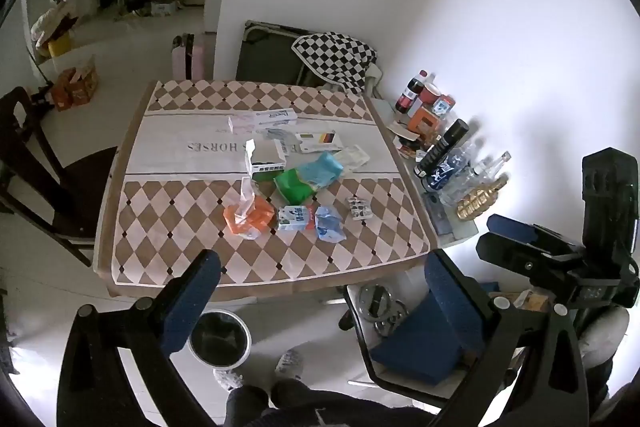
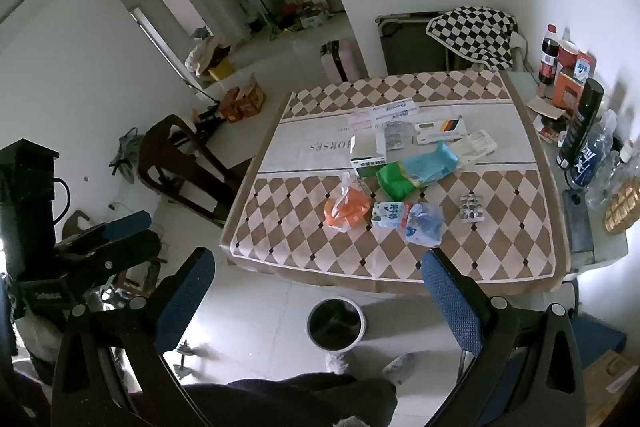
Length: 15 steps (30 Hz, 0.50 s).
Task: Collect trash
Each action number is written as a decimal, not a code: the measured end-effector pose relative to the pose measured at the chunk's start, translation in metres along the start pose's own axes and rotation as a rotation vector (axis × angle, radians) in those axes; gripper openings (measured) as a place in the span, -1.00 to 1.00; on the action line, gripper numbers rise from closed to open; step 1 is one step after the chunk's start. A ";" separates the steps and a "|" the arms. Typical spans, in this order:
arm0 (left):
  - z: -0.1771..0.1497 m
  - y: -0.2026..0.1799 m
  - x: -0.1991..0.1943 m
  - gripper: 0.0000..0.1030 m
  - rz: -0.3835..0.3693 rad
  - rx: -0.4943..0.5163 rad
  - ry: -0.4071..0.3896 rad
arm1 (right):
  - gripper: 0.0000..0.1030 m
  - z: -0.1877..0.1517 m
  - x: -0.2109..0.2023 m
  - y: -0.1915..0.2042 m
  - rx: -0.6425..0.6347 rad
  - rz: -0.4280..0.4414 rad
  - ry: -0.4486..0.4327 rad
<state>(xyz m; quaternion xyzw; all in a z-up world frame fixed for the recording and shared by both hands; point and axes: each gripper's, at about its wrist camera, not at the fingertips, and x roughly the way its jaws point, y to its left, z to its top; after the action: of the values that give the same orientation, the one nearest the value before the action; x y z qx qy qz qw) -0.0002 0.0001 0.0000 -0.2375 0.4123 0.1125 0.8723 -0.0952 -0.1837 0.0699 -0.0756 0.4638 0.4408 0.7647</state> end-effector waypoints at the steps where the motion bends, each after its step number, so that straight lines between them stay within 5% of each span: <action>1: 0.000 0.000 0.000 1.00 0.001 0.000 0.000 | 1.00 0.000 0.000 -0.001 0.002 0.005 0.003; 15: 0.000 0.000 -0.001 1.00 -0.015 -0.002 0.003 | 1.00 0.004 0.009 0.002 -0.033 0.006 0.031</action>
<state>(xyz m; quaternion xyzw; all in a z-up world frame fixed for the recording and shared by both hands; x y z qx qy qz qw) -0.0010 0.0004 0.0003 -0.2416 0.4117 0.1062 0.8722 -0.0930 -0.1751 0.0657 -0.0935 0.4685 0.4494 0.7548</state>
